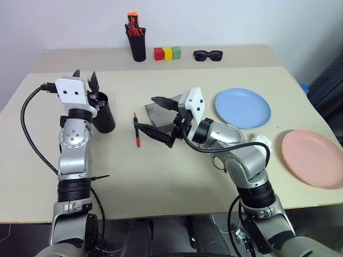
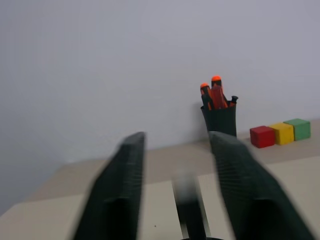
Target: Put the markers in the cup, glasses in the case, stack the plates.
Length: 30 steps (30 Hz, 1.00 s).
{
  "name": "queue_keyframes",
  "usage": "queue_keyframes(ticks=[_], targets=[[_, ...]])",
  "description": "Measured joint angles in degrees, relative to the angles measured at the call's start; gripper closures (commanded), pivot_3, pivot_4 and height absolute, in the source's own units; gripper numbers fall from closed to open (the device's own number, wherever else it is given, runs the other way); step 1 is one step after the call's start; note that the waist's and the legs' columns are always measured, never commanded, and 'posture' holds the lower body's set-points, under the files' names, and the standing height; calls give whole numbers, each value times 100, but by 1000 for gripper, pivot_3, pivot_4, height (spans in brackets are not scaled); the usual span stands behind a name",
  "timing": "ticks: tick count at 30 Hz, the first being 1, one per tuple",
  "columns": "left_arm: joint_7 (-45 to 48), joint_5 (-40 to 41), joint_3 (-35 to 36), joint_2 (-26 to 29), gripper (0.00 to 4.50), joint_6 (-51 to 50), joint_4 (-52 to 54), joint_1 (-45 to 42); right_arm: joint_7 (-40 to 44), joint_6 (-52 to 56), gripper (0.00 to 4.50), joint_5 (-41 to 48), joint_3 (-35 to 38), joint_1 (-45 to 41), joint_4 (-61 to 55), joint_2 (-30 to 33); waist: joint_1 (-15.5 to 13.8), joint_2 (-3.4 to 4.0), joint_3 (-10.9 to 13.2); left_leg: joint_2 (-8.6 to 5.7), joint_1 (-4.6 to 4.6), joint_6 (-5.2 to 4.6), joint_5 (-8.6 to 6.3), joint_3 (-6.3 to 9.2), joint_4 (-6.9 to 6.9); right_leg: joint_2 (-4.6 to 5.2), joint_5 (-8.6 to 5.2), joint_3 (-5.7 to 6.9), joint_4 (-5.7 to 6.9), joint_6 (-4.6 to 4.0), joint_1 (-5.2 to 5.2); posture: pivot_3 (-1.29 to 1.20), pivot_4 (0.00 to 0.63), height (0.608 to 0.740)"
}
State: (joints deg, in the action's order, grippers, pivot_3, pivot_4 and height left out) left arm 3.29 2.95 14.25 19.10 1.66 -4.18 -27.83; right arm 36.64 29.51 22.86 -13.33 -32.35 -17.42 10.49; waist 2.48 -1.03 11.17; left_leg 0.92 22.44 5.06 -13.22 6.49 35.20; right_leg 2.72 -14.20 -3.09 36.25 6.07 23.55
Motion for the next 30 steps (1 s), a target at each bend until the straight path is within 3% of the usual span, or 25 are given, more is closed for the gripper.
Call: queue_keyframes(ticks=[5, 8, 11, 12, 13, 18, 24, 30], targets=[[21, 81, 0, -74, 1541, -55, 128, 65, 23, 5, 0, 0, 0, 0, 0, -2, -2, 0, 0, 0, 0, 0, 0, 0, 0, 0, 0, 0, 0, 0, 0, 0, 150, 740], [383, 432, -146, -98, 1541, -479, 778, 103, 37, 10, 0, 1, 5, 1, -2, 58, -10, 0, 0, 0, 2, 0, 0, 0, 0, 1, 0, 0, -1, 0, -1, 0, 150, 740], [987, 852, -670, 42, 699, -1206, 1807, 280, 93, 13, 0, 5, 41, 8, -17, 215, -10, 0, 0, -1, 1, 0, 0, -1, 0, 3, -1, -1, -6, 1, -7, 0, 150, 740], [1095, 909, -833, 67, 193, -1501, 2066, 325, 105, 12, 0, 5, 84, 18, -17, 270, -5, 0, 0, -1, 0, 0, 0, 0, 1, 2, -1, 0, -6, 1, -7, 0, 150, 740], [1129, 916, -962, 87, 51, -1771, 2232, 351, 118, 12, 0, 6, 111, 25, -17, 336, -2, 0, 0, -1, -2, 0, 0, 0, 1, 2, -1, -1, -4, 0, -8, 0, 150, 740], [691, 577, -1499, 91, 51, -3762, 2594, 336, 293, 34, 0, 53, 325, 203, -38, 799, 10, 1, 0, 1, -6, -1, 0, 2, 1, -3, -2, 0, 0, 0, -9, 0, 150, 740], [-146, 458, -1469, -645, 51, -6434, 2245, -141, 697, 203, 0, 110, 332, 468, -308, 1349, 7, -1, 1, 0, -4, -1, 0, 7, 4, -3, -2, 4, -2, 2, -9, 0, 150, 740], [-351, 410, -1263, -926, 51, -7427, 1541, -772, 765, 222, 0, 102, 321, 491, -364, 1416, 0, -1, 1, -1, -3, 0, 0, 8, 3, -3, -2, 4, -4, 2, -9, 0, 150, 740]])
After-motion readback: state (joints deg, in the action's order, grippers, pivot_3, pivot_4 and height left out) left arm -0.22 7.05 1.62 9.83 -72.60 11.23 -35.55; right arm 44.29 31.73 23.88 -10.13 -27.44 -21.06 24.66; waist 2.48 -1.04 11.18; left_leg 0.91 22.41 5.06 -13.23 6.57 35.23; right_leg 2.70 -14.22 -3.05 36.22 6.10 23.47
